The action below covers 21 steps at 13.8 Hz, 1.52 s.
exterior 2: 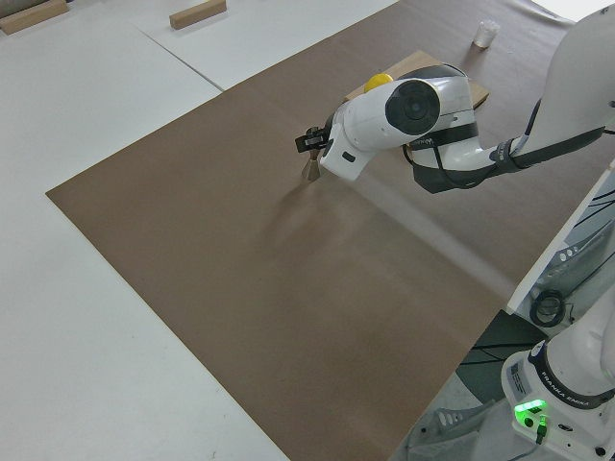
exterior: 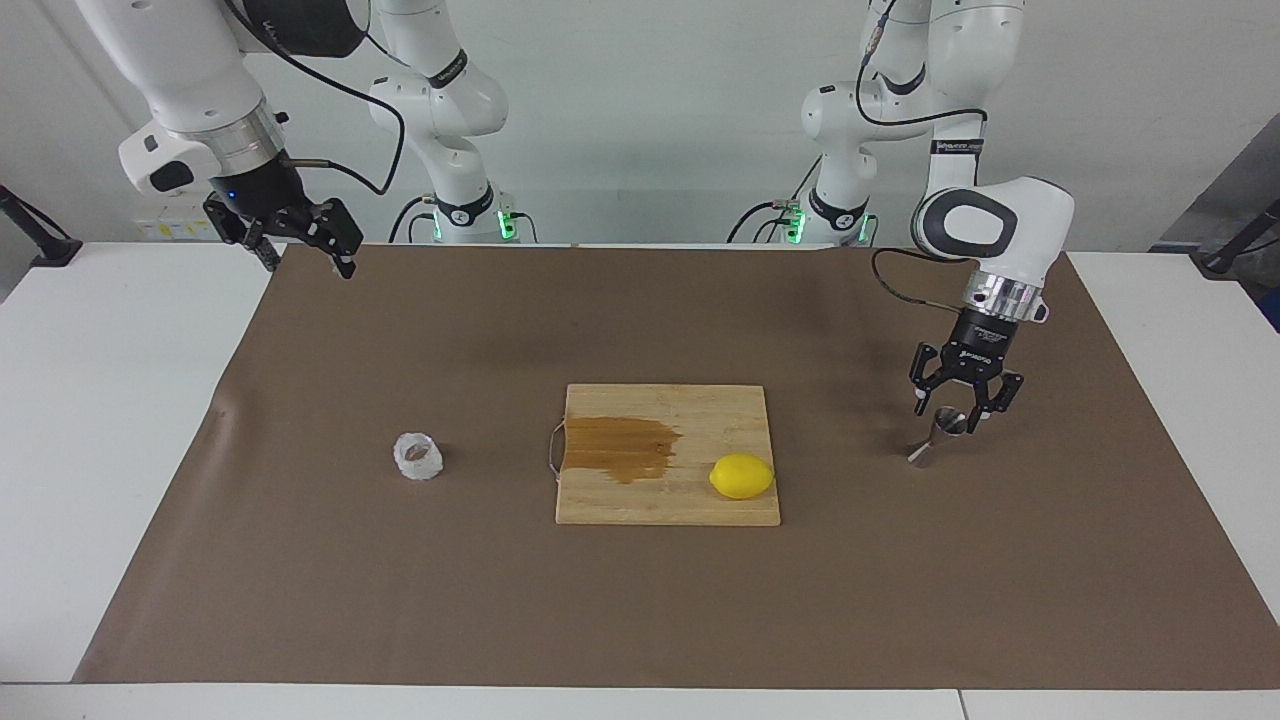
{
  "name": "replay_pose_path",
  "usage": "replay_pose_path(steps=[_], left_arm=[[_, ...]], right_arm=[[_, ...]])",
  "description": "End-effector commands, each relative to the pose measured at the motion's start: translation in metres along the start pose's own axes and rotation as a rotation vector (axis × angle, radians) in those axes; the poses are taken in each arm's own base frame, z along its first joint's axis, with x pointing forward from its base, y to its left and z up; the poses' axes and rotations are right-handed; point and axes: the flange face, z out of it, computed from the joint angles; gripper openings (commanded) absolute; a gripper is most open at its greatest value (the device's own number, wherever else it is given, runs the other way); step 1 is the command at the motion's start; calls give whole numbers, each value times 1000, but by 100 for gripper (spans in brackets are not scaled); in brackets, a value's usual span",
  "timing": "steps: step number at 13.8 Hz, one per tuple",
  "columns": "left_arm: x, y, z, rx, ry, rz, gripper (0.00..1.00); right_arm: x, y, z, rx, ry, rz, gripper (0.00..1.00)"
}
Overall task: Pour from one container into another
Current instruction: 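Close the left gripper around the silver cup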
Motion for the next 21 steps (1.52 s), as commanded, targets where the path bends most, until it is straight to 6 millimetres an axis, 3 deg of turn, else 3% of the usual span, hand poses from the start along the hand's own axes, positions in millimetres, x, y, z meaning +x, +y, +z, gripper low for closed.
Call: replay_pose_path(steps=[1, 6, 9, 11, 15, 17, 19, 21], left_arm=[[3, -3, -1, -14, 0, -15, 72], [4, -1, -2, -18, 0, -19, 67], [4, -2, -1, -16, 2, -17, 54], [4, -2, -2, -18, 0, -17, 38], [4, -2, -2, -17, 0, -17, 31], [3, -1, -2, -17, -1, -19, 23], [2, -1, -2, -12, -4, -19, 5], [0, 1, -3, -6, -9, -24, 0]], right_arm=[[-2, 4, -3, -6, -1, -19, 100], [-2, 4, -3, -6, -1, -19, 100], [-2, 4, -3, -6, -1, -19, 100], [-2, 4, -3, -6, -1, -19, 100], [-2, 4, -3, -6, -1, -19, 100], [-2, 4, -3, -6, -1, -19, 100], [-2, 4, -3, -6, -1, -19, 100], [-2, 4, -3, -6, -1, -19, 100]])
